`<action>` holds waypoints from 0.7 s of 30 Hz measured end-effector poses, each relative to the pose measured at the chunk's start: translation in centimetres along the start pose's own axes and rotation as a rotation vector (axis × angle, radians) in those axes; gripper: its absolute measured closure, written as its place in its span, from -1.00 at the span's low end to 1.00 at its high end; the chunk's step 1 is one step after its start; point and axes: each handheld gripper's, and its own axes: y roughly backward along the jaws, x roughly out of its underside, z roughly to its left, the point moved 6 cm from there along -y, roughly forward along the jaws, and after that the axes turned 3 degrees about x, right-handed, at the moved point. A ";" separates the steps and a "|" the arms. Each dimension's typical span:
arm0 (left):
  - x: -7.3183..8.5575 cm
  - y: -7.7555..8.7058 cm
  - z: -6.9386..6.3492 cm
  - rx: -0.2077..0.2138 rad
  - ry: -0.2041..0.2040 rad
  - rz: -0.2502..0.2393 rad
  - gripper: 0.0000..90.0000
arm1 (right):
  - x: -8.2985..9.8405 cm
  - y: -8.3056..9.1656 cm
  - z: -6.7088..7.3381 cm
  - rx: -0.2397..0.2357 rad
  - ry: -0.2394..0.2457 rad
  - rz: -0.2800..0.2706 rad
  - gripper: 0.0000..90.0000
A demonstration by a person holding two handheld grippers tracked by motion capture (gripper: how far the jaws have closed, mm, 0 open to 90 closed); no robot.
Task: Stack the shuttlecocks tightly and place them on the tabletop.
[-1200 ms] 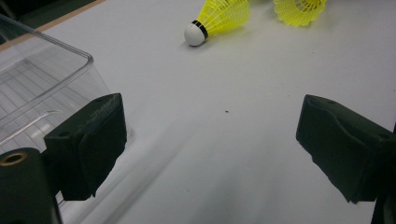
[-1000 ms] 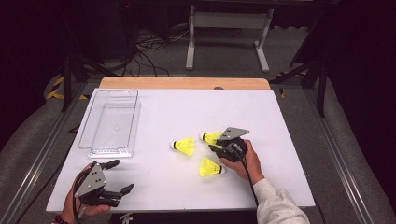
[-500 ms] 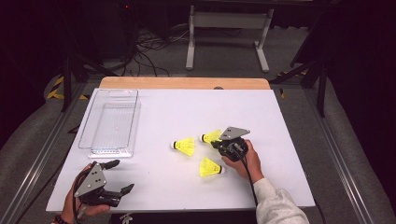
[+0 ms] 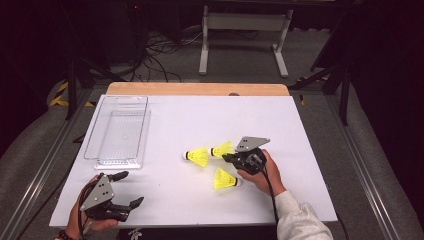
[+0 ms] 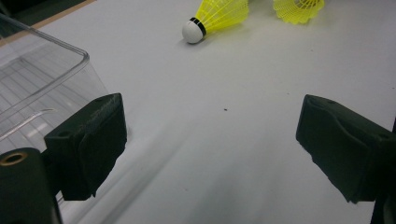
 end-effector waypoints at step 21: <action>0.2 -0.4 -0.1 0.020 -0.002 0.020 -0.78 | -0.5 -2.9 0.9 -0.071 -0.001 0.048 0.92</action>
